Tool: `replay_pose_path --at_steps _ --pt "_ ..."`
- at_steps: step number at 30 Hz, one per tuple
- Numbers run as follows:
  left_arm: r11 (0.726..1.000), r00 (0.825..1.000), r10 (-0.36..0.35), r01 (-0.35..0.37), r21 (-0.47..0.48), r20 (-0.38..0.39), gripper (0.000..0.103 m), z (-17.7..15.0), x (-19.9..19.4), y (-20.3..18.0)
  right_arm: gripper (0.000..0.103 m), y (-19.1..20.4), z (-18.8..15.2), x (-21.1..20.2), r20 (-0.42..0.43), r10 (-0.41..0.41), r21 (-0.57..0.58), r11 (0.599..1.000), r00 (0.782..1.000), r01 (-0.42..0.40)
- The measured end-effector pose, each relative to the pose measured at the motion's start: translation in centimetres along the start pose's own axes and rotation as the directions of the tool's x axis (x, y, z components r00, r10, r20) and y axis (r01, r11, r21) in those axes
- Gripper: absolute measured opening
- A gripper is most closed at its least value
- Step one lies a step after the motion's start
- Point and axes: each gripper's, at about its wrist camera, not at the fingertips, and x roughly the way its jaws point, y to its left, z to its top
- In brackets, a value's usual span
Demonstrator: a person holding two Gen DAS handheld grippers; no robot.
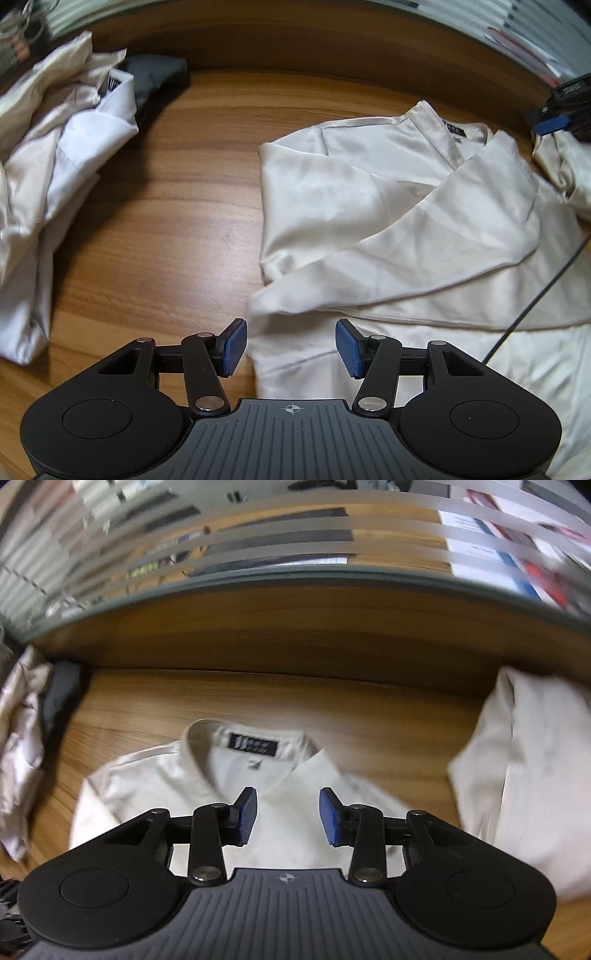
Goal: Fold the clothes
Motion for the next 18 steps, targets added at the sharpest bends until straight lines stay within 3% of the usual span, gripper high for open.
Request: replay_pose_path --at_steps 5,11,14,18 --pt "0.997 0.999 -0.032 0.030 -0.071 -0.024 0.056 0.1 -0.3 0.0 0.042 -1.1 3.2 3.5 -0.097 -0.004 -0.022 1.000 0.995 0.001" --pt "0.997 0.999 -0.017 0.015 -0.072 -0.034 0.056 0.1 -0.3 0.1 0.040 -2.3 4.4 7.4 -0.192 0.037 -0.014 0.999 0.981 -0.040" --pt "0.997 0.999 -0.004 0.001 -0.076 -0.036 0.056 0.1 -0.3 0.4 0.002 -2.0 4.4 7.8 -0.202 0.052 -0.051 0.997 0.978 -0.063" --pt "0.996 1.000 -0.001 -0.001 -0.089 -0.026 0.056 0.2 -0.5 0.6 0.002 -1.6 3.7 5.7 -0.151 0.093 -0.093 0.990 0.984 -0.108"
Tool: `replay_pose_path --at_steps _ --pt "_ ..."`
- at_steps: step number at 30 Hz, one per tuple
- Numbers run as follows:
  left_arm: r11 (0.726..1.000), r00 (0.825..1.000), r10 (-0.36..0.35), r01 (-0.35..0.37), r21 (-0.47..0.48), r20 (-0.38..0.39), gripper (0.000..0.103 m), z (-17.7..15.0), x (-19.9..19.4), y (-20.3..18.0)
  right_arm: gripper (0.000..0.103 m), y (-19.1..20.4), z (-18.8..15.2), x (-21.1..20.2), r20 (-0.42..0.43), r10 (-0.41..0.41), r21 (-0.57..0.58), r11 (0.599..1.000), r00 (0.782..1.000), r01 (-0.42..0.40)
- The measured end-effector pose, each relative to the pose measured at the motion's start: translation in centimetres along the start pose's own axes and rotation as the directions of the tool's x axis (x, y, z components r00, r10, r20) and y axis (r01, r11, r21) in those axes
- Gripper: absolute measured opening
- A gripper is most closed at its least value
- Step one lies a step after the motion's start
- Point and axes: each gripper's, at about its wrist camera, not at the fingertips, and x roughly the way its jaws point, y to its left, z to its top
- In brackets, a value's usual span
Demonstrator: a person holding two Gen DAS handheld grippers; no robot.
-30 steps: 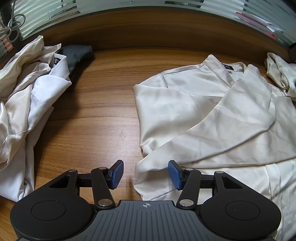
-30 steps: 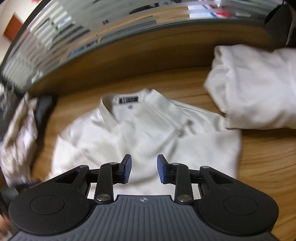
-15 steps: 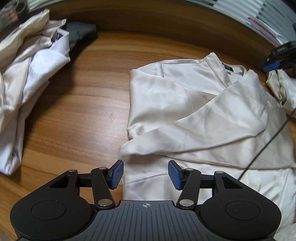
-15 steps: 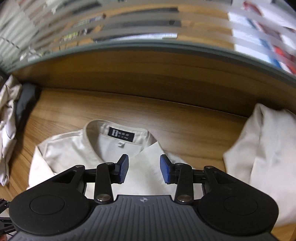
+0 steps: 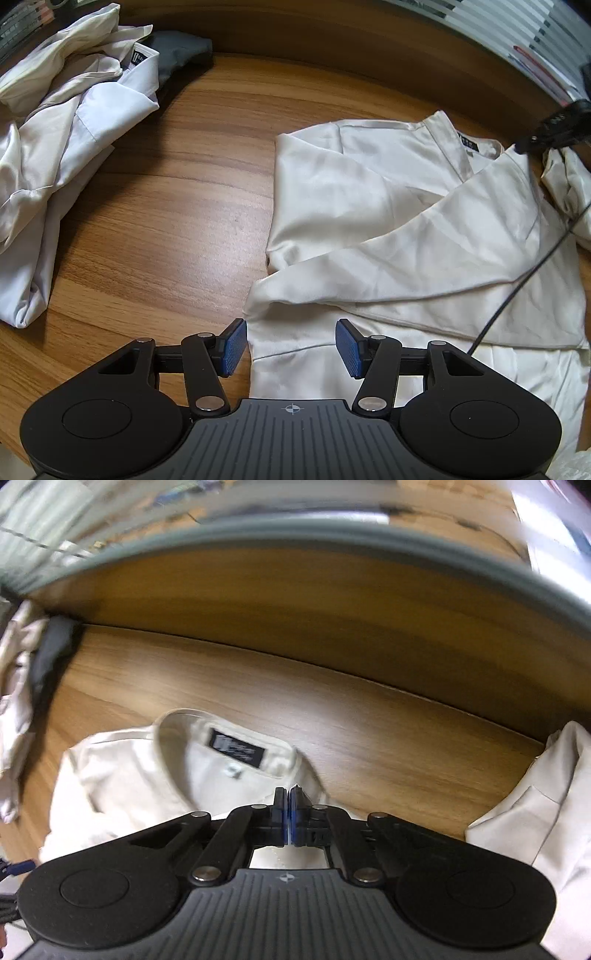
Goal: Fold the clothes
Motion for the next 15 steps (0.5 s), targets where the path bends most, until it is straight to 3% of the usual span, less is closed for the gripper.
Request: replay_pose_path --at_steps 7,12,15 --pt "0.999 1.000 0.015 -0.015 0.031 0.002 0.056 -0.2 0.0 -0.3 0.001 1.3 -4.8 -7.3 0.113 0.061 -0.068 0.996 0.992 -0.053" --pt "0.998 1.000 0.027 -0.027 0.049 -0.013 0.056 -0.5 -0.1 -0.4 0.001 1.5 -11.5 -13.6 0.177 0.079 -0.124 0.991 0.981 -0.058" --pt "0.999 0.999 0.026 -0.025 0.048 -0.026 0.056 -0.8 -0.3 -0.4 0.001 0.9 -16.1 -15.9 0.165 0.044 -0.138 0.990 0.985 -0.022"
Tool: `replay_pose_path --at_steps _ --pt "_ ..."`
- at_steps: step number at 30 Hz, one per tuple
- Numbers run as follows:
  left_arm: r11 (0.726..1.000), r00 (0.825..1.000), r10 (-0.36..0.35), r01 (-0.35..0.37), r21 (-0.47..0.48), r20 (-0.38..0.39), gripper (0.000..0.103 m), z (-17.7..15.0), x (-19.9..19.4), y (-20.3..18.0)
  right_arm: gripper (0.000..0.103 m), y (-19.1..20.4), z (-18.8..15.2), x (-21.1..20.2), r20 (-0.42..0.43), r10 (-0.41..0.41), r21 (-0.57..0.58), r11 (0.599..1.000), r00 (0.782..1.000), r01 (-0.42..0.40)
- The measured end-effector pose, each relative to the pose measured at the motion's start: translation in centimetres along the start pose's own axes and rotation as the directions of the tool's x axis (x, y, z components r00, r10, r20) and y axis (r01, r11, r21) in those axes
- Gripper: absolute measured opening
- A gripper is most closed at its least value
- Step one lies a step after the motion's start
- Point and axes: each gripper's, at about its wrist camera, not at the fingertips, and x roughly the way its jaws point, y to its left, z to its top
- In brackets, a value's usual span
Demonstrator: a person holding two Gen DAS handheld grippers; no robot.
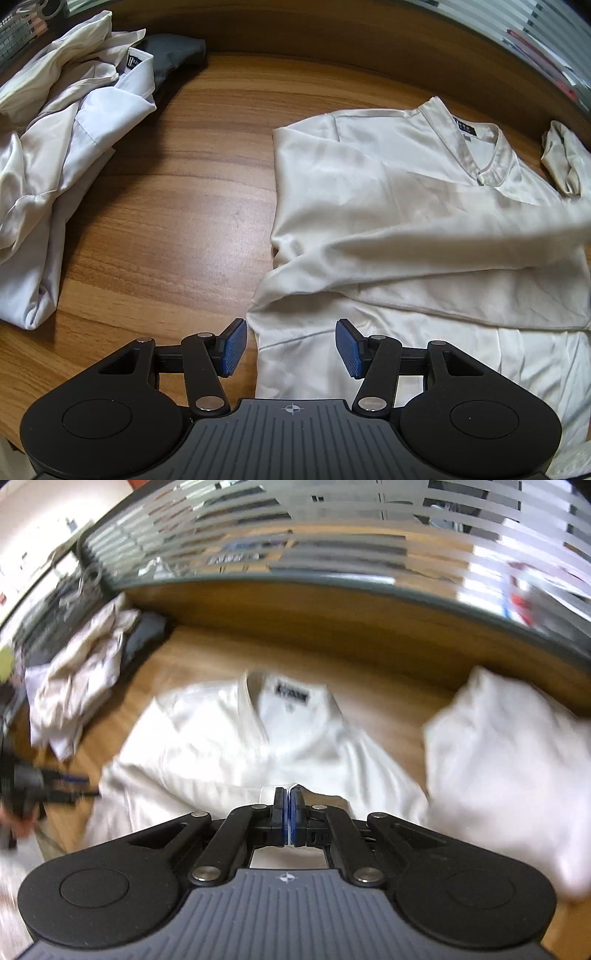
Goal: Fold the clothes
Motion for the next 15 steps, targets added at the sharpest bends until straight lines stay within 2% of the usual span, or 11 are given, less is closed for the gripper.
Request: replay_pose_path --at_steps 5,7,10,13,14,15 --pt "1.000 1.000 -0.007 0.007 0.011 -0.023 0.056 -0.9 0.0 -0.3 0.002 0.1 -8.0 -1.0 -0.112 -0.035 0.006 0.999 0.993 0.036" --pt "1.000 1.000 0.000 0.001 0.029 -0.027 0.056 -1.2 -0.1 -0.6 0.003 0.4 -11.5 -0.1 -0.184 -0.078 0.006 0.997 0.980 0.080" --pt "0.998 1.000 0.014 -0.012 0.061 -0.026 0.056 -1.5 -0.2 -1.0 0.003 0.6 -14.8 1.6 -0.260 -0.125 0.024 0.990 0.958 0.136" --pt "0.996 1.000 0.026 -0.025 0.087 -0.016 0.056 -1.6 -0.4 -1.3 0.003 0.2 -16.6 2.3 -0.285 -0.139 0.083 0.982 0.948 0.169" --pt "0.995 0.999 0.030 -0.029 0.091 -0.012 0.056 -1.5 -0.5 -1.3 0.004 -0.1 -16.8 2.0 -0.267 -0.144 0.108 0.978 0.953 0.179" --pt "0.995 0.999 0.032 -0.031 0.092 -0.009 0.056 -1.3 -0.5 -1.3 0.010 -0.3 -16.9 1.8 -0.249 -0.149 0.136 0.973 0.957 0.187"
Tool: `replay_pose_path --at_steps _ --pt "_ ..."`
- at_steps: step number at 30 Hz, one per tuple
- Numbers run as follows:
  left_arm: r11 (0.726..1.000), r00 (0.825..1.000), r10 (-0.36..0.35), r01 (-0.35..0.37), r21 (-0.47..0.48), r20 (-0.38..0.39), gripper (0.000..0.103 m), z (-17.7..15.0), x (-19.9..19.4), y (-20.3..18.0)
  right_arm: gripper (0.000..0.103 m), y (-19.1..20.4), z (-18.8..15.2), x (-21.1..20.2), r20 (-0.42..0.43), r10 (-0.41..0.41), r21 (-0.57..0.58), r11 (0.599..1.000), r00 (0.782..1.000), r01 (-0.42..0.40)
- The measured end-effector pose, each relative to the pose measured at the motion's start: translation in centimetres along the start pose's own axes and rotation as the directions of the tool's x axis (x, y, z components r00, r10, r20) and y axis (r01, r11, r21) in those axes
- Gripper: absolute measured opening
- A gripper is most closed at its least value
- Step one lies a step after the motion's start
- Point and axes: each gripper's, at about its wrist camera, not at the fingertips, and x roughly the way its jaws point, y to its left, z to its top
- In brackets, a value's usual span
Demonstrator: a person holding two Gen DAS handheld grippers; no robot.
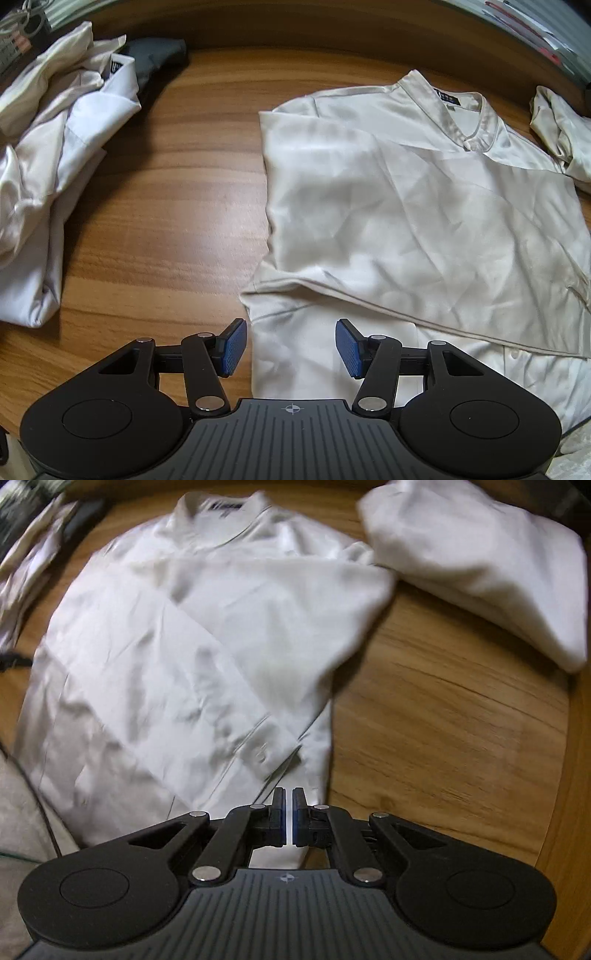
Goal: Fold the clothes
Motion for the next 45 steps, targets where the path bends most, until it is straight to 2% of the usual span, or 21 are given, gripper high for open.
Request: replay_pose_path --at_steps 1,2,3,5,9,15,19,25,34,35,36,37,39,42,45 --pt "1.000 1.000 0.003 -0.003 0.000 0.005 0.056 0.2 0.0 0.1 0.018 -0.3 0.2 -0.1 0.024 0.003 0.038 0.999 1.000 -0.004" --pt "1.000 1.000 0.007 -0.007 -0.001 0.010 0.056 0.5 -0.1 0.1 0.034 -0.7 0.4 -0.3 0.052 0.010 0.077 0.997 0.999 -0.014" --pt "1.000 1.000 0.008 -0.008 -0.001 0.016 0.056 0.8 -0.1 0.2 0.043 -1.0 0.5 -0.4 0.081 0.021 0.110 0.993 0.997 -0.030" --pt "1.000 1.000 0.010 -0.010 0.004 0.030 0.056 1.6 -0.1 0.4 0.043 -1.3 0.9 -0.2 0.111 0.039 0.158 0.986 0.993 -0.057" --pt "1.000 0.998 0.016 -0.017 0.022 0.058 0.057 3.7 0.2 0.5 0.043 -1.0 1.4 1.6 0.099 0.055 0.208 0.975 0.994 -0.075" --pt "1.000 0.996 0.003 -0.004 0.020 0.093 0.057 7.5 1.5 0.4 0.043 0.4 1.1 4.0 0.069 0.031 0.233 0.971 0.997 -0.046" --pt "1.000 0.996 0.002 -0.003 0.011 0.089 0.057 10.2 3.2 -0.1 0.043 0.8 0.8 4.7 0.066 0.020 0.273 0.961 0.998 -0.037" --pt "0.997 0.997 -0.028 0.033 -0.074 0.070 0.057 13.3 5.5 -0.6 0.043 0.8 0.8 5.4 0.078 0.008 0.346 0.938 0.997 -0.034" --pt "0.977 0.999 -0.041 0.044 -0.209 0.020 0.059 15.7 7.9 -1.0 0.043 0.8 0.7 5.8 0.104 -0.045 0.431 0.902 0.994 -0.004" --pt "0.972 0.999 -0.049 0.052 -0.231 0.020 0.059 15.9 8.1 -1.0 0.040 0.8 0.8 6.0 0.104 -0.044 0.436 0.900 0.994 -0.006" --pt "0.966 0.998 -0.056 0.059 -0.252 0.022 0.059 16.1 8.3 -0.9 0.028 0.9 0.8 6.1 0.105 -0.046 0.433 0.901 0.993 -0.003" --pt "0.960 0.998 -0.061 0.065 -0.273 0.023 0.060 16.2 8.5 -0.9 0.027 1.1 0.8 6.2 0.108 -0.044 0.426 0.905 0.993 -0.006" --pt "0.953 0.999 -0.048 0.051 -0.299 0.017 0.060 16.5 9.0 -0.9 0.004 1.8 0.8 5.8 0.110 -0.052 0.403 0.915 0.993 0.004" --pt "0.950 1.000 -0.022 0.023 -0.312 0.007 0.059 16.8 9.6 -1.0 0.003 2.6 1.0 4.6 0.131 -0.059 0.373 0.928 0.990 0.006" --pt "0.952 1.000 0.009 -0.006 -0.305 0.007 0.054 17.1 10.2 -1.3 0.003 3.3 1.7 3.0 0.161 -0.063 0.344 0.939 0.985 0.004"
